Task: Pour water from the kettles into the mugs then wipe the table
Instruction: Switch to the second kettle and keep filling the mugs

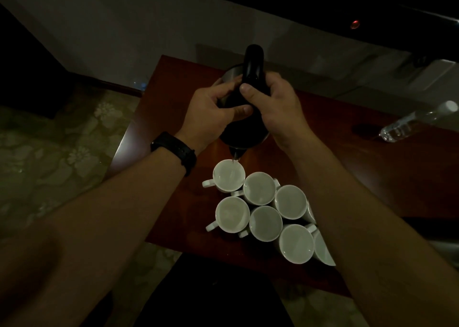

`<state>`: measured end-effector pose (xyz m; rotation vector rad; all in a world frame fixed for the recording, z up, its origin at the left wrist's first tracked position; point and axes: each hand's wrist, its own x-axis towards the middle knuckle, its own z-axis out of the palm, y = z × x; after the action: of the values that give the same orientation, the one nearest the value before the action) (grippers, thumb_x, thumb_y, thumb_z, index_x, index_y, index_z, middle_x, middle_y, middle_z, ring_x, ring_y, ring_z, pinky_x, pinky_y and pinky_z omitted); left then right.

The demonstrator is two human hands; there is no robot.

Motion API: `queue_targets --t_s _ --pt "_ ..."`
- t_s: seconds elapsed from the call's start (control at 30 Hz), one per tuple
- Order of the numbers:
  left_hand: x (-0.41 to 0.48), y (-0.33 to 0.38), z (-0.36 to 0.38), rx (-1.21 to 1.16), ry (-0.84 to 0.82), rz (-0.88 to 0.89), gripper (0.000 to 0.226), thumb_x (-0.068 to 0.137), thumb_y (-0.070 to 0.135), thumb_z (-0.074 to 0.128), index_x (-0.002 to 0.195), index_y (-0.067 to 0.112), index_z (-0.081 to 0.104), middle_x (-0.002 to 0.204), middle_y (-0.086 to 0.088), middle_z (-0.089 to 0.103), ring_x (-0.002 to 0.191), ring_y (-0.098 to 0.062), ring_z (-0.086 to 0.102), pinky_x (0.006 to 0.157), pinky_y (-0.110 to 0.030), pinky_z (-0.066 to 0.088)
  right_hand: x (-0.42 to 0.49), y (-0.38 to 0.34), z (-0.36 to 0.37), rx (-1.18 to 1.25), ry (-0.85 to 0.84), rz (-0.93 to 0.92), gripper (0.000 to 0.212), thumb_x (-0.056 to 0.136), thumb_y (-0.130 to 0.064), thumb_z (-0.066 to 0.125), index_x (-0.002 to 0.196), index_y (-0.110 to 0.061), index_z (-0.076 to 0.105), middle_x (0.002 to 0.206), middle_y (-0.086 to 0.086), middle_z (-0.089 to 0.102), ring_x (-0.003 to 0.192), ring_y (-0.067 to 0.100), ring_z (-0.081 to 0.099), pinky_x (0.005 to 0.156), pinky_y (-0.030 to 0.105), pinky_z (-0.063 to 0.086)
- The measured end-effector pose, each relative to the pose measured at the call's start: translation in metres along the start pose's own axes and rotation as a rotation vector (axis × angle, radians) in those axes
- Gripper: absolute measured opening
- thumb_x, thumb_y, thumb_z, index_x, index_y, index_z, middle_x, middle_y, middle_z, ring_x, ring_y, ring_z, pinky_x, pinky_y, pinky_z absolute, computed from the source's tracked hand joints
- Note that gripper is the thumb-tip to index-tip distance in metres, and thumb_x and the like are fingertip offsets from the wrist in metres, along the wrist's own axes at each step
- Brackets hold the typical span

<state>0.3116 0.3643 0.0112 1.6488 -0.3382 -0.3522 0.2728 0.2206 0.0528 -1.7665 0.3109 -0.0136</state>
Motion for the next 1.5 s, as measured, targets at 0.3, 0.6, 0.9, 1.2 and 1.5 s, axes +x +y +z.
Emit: queue_targets --t_s 0.3,0.6,0.9,1.2,1.5 --pt "0.001 0.002 0.0 -0.008 -0.003 -0.01 0.056 0.086 -0.001 0.076 0.139 0.001 0.059 0.137 -0.023 0.058 0.131 -0.032 0.058 0.111 -0.052 0.048 0.002 -0.001 -0.002 -0.013 0.007 0.029 0.019 0.099 -0.024 0.064 0.118 -0.022 0.061 0.129 0.007 0.062 0.115 0.019 0.065 0.099 0.045 0.056" --pt "0.0 0.003 0.001 -0.024 0.006 -0.014 0.058 0.084 0.001 0.077 0.14 0.0 0.059 0.136 -0.024 0.058 0.13 -0.032 0.059 0.11 -0.052 0.049 0.002 -0.002 -0.003 -0.045 0.021 0.042 0.034 0.098 -0.026 0.065 0.129 -0.013 0.06 0.127 0.006 0.064 0.113 0.017 0.066 0.098 0.044 0.057" --pt "-0.001 0.007 0.0 -0.017 0.005 -0.026 0.058 0.086 -0.003 0.075 0.141 0.001 0.057 0.138 -0.023 0.058 0.132 -0.032 0.057 0.111 -0.053 0.048 0.002 -0.005 -0.002 -0.045 0.018 0.033 0.029 0.098 -0.025 0.065 0.125 -0.016 0.06 0.126 0.006 0.065 0.112 0.019 0.067 0.098 0.046 0.057" --pt "-0.002 0.014 0.001 -0.022 0.024 -0.03 0.058 0.087 -0.007 0.073 0.142 -0.001 0.056 0.138 -0.023 0.059 0.133 -0.032 0.057 0.112 -0.052 0.047 0.001 -0.009 -0.001 -0.037 0.022 0.018 0.024 0.099 -0.025 0.065 0.122 -0.022 0.06 0.128 0.003 0.063 0.113 0.015 0.065 0.098 0.043 0.057" --pt "-0.003 0.016 0.0 -0.054 0.021 -0.033 0.06 0.086 -0.007 0.073 0.143 -0.002 0.054 0.138 -0.024 0.058 0.132 -0.032 0.058 0.111 -0.051 0.048 0.001 -0.01 -0.001 -0.018 0.015 -0.006 0.019 0.099 -0.024 0.064 0.116 -0.026 0.058 0.126 0.002 0.064 0.112 0.015 0.066 0.098 0.042 0.057"
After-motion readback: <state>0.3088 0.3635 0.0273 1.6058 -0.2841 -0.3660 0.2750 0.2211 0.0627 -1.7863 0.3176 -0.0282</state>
